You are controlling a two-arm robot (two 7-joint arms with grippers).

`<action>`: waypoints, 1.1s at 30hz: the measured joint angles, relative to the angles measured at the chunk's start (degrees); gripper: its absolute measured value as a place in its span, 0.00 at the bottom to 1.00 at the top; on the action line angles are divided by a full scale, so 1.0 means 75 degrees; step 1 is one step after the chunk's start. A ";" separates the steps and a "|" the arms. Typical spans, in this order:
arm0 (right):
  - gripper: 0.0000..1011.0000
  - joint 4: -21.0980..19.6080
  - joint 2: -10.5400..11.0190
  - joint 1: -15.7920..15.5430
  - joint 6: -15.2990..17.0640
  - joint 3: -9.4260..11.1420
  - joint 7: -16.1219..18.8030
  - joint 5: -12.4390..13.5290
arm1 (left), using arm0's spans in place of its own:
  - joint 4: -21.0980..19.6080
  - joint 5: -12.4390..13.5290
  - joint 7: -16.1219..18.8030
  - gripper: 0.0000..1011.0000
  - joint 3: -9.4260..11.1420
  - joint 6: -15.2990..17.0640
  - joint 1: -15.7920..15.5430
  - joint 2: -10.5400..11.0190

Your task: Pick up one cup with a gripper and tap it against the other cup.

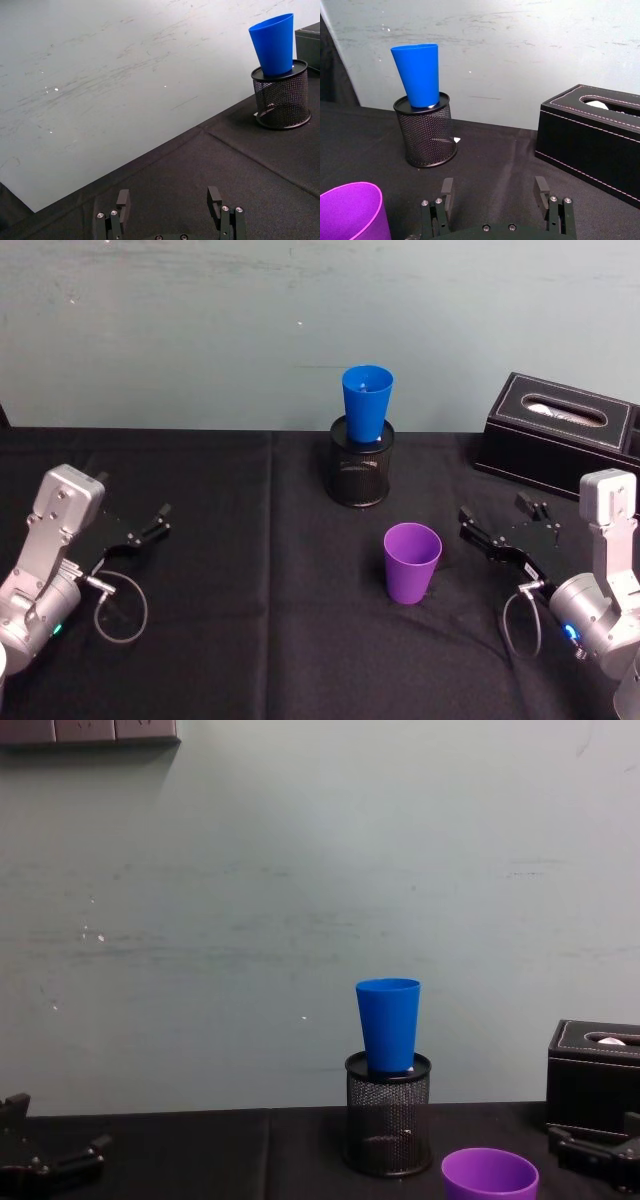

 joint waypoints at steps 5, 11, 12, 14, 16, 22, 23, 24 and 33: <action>0.99 0.0000 0.0000 0.0000 0.0000 0.0000 0.0000 0.0000 | 0.0000 0.0000 0.0000 1.00 -0.0001 0.0000 0.0000 0.0000; 0.99 0.0000 0.0000 0.0000 0.0000 0.0000 0.0000 0.0000 | 0.0000 0.0000 0.0000 1.00 0.0000 0.0000 0.0000 0.0000; 0.99 0.0000 0.0000 0.0000 0.0000 0.0000 0.0000 0.0000 | 0.0000 0.0000 0.0000 1.00 0.0000 0.0000 0.0000 0.0000; 0.99 0.0000 0.0000 0.0000 0.0000 0.0000 0.0000 0.0000 | 0.0000 0.0000 0.0000 1.00 -0.0001 0.0000 0.0000 0.0000; 0.99 0.0000 0.0000 0.0000 0.0000 0.0000 0.0000 0.0000 | 0.0000 0.0000 0.0000 1.00 0.0000 0.0000 0.0000 0.0000; 0.99 0.0000 0.0000 0.0000 0.0000 0.0000 0.0000 0.0000 | 0.0000 0.0000 0.0000 1.00 0.0000 0.0000 0.0000 0.0000; 0.99 0.0000 0.0000 0.0000 0.0000 0.0000 0.0000 0.0000 | 0.0000 0.0000 0.0000 1.00 0.0000 0.0000 0.0000 0.0000; 0.99 0.0000 0.0000 0.0000 0.0001 0.0000 0.0000 0.0000 | 0.0000 0.0000 0.0000 1.00 0.0000 0.0000 0.0000 0.0000; 0.99 -0.0001 0.0000 0.0000 0.0000 0.0000 0.0000 0.0000 | 0.0000 0.0000 0.0000 1.00 -0.0001 0.0000 0.0000 0.0000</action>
